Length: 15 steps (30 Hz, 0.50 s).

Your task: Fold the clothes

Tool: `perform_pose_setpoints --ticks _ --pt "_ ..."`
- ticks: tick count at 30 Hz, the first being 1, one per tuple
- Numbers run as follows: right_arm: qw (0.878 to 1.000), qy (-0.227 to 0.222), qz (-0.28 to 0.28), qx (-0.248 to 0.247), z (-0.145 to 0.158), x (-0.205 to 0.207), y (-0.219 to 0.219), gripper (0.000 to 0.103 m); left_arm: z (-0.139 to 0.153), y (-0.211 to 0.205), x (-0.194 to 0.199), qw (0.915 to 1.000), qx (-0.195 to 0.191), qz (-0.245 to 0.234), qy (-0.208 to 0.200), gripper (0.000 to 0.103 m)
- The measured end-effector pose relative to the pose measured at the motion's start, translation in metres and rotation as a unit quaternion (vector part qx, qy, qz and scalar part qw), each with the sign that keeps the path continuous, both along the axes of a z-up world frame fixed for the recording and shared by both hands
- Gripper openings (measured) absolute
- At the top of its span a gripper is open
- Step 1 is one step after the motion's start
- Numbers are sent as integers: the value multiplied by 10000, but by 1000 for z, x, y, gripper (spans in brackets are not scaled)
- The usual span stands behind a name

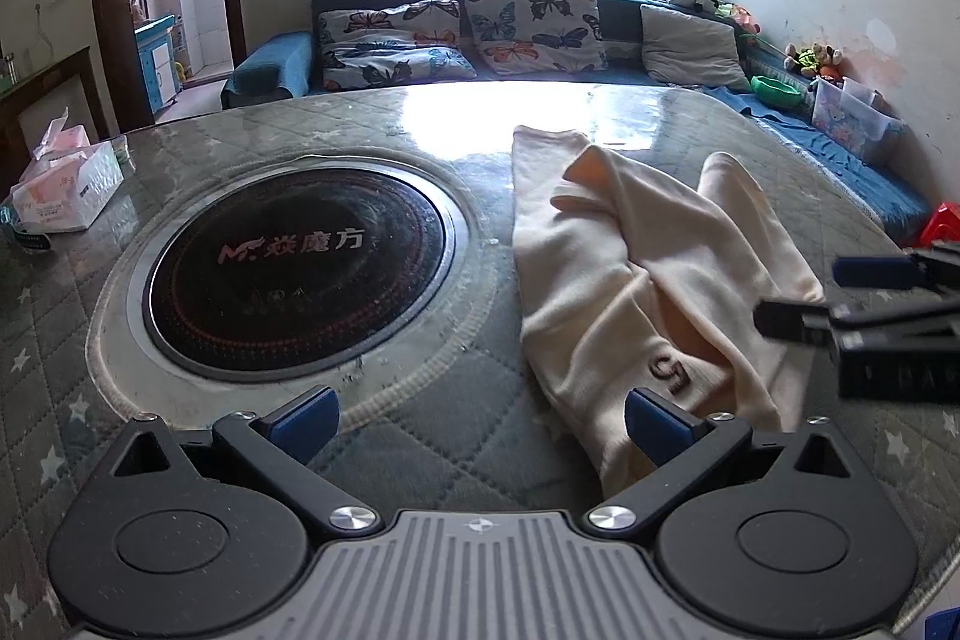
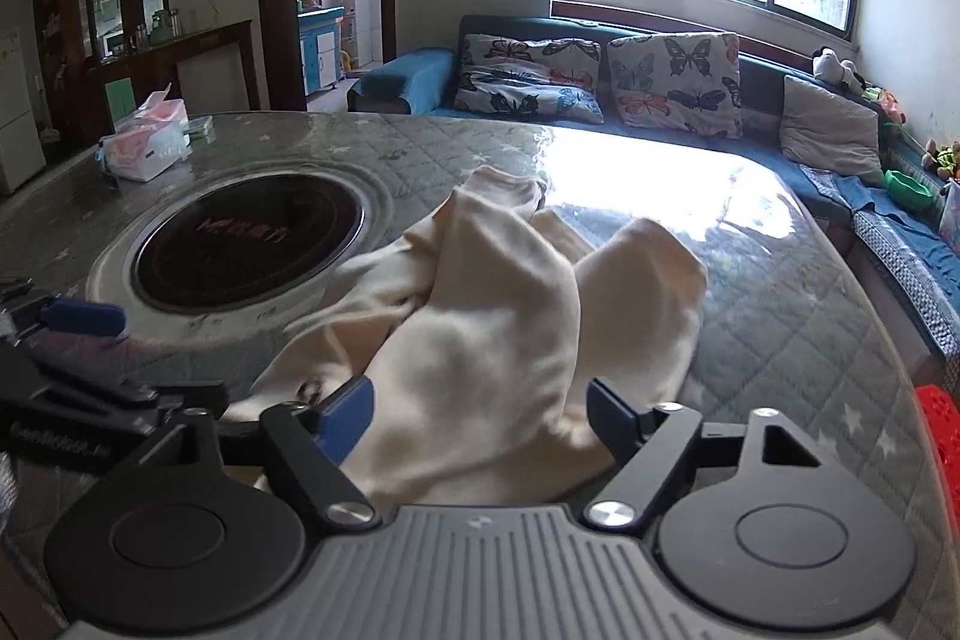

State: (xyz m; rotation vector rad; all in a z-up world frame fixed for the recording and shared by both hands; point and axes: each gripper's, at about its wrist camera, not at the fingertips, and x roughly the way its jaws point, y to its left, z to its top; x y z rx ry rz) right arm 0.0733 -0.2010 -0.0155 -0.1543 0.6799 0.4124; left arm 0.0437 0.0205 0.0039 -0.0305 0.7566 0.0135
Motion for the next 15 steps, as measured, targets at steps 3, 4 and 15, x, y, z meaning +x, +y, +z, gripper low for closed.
perform_pose_setpoints --ticks 3,4,15 --pt "10000 6 29 -27 1 23 5 73 -3 4 7 10000 -20 18 45 103" --pt "10000 5 39 -34 1 30 8 73 -4 5 9 10000 -26 19 64 103" --pt "9998 153 139 -82 -8 113 22 69 -12 17 31 9996 -29 125 236 103"
